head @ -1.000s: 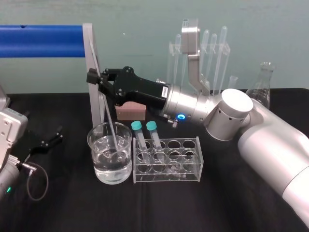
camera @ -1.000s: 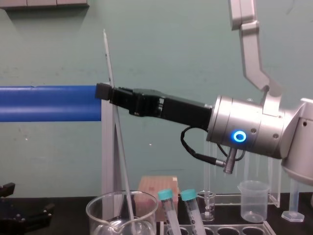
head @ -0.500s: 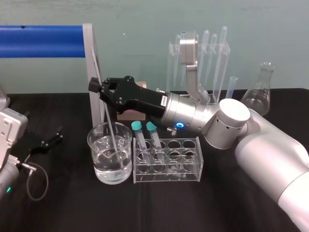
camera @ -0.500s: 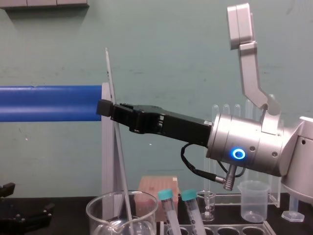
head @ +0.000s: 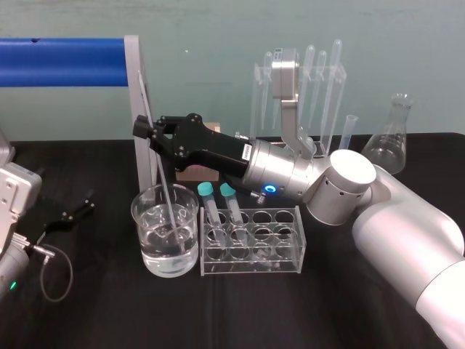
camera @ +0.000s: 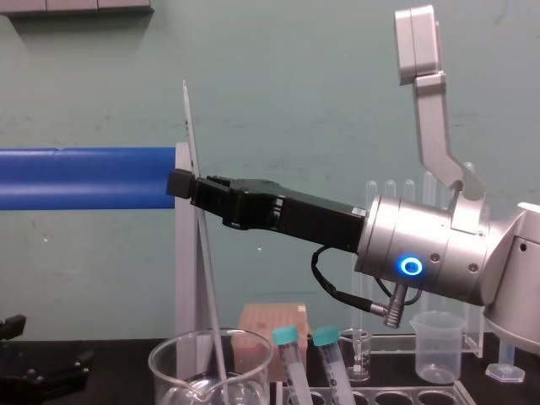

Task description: Hold the thermometer with one hand and immerse one end into the beaker, then reinsert it into the test tube rack.

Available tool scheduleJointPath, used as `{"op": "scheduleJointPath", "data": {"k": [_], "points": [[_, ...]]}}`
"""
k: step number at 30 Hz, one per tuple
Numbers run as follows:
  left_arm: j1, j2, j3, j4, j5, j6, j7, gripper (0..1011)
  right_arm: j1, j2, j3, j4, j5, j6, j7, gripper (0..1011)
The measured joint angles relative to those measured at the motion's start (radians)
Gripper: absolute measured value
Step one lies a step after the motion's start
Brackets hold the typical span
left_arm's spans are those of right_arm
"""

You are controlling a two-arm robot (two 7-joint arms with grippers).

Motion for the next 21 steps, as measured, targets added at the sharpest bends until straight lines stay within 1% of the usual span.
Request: {"op": "scheduleJointPath", "data": {"k": [8, 21], "points": [[0.0, 0.0, 0.0, 0.0, 0.0, 0.0, 0.0, 1008, -0.001, -0.006, 0.007, 0.007, -0.008, -0.005, 0.003, 52], [0.0, 0.0, 0.0, 0.0, 0.0, 0.0, 0.0, 1008, -0.011, -0.001, 0.012, -0.018, -0.021, 0.001, -0.008, 52]]}}
